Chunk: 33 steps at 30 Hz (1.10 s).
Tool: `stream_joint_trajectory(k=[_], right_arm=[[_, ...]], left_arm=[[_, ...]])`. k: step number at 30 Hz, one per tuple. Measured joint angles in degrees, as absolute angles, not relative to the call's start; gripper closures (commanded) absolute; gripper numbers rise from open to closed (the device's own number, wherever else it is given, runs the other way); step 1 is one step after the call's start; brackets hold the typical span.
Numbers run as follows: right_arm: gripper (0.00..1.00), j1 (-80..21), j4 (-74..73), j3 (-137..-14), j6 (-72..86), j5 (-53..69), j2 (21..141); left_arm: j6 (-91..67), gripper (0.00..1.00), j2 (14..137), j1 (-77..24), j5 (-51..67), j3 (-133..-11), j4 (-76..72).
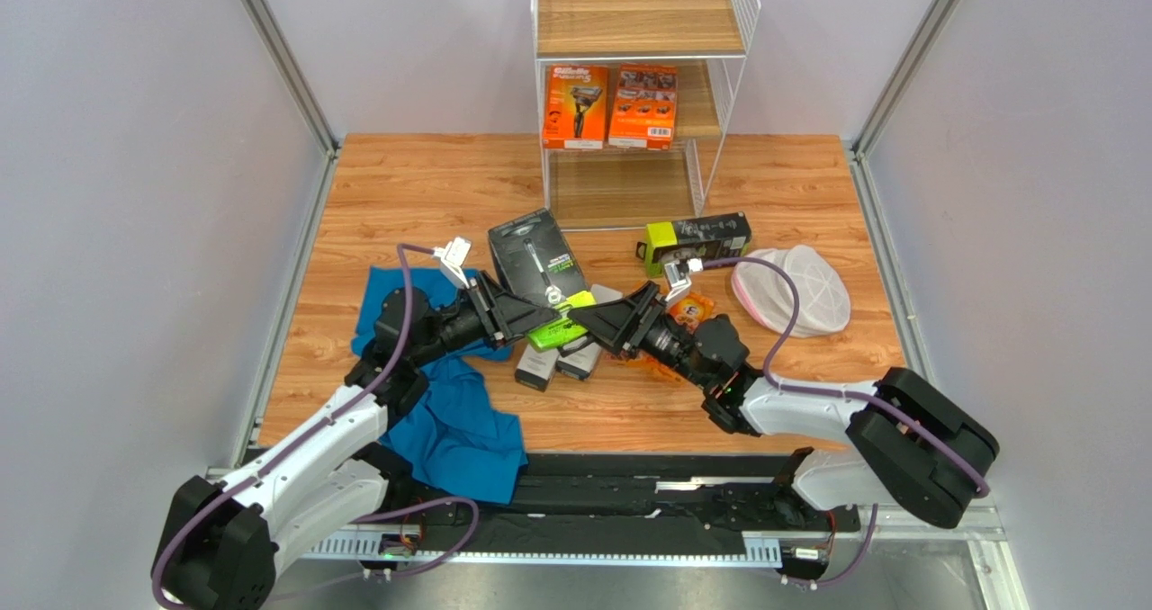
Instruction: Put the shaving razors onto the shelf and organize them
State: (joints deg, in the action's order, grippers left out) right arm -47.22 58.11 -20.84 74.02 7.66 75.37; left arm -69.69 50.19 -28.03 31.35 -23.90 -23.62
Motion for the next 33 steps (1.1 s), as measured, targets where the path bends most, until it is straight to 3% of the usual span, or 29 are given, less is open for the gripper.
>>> stream_joint_trajectory(k=[5,6,9,12,16,18,19,20,22,23,26,33], right_arm=[[0.43,-47.51,59.40,-21.78,73.56,8.38,76.60],[0.56,-47.59,59.90,-22.17,73.58,8.67,77.25],[0.80,-47.70,62.15,-23.00,73.60,9.39,79.24],[0.92,-47.66,64.05,-23.05,73.71,9.47,80.49],[0.97,-47.62,64.49,-22.96,73.71,9.50,80.66],[0.99,-47.62,64.45,-22.81,73.69,9.50,80.55],[1.00,-47.62,64.36,-22.70,73.69,9.50,80.40],[1.00,-47.64,64.05,-22.52,73.69,9.52,80.09],[1.00,-47.94,62.98,-22.33,73.65,9.56,79.07],[1.00,-48.10,62.11,-22.33,73.56,9.54,78.26],[1.00,-48.36,58.30,-22.33,72.79,9.58,75.11],[1.00,-48.36,44.82,-22.33,69.10,8.49,65.84]], left_arm=[[-70.00,1.00,50.19,-28.05,31.27,-23.53,-23.68],[-70.06,1.00,50.19,-28.03,31.22,-23.51,-23.73],[-70.61,1.00,50.22,-27.66,30.83,-23.29,-24.23],[-70.41,1.00,50.22,-27.53,30.68,-23.18,-24.32],[-70.17,0.95,50.22,-27.51,30.57,-23.18,-24.27],[-69.95,0.81,50.17,-27.51,30.59,-23.18,-24.12],[-69.84,0.68,50.11,-27.55,30.59,-23.18,-23.90],[-69.63,0.47,49.87,-27.62,30.59,-23.18,-23.51],[-68.84,0.34,48.99,-27.79,30.55,-23.27,-22.17],[-67.57,0.22,48.16,-27.94,30.48,-23.68,-20.16],[-63.13,0.13,45.95,-28.16,29.30,-25.82,-13.26],[-52.07,0.09,41.60,-28.27,16.78,-37.89,11.66]])
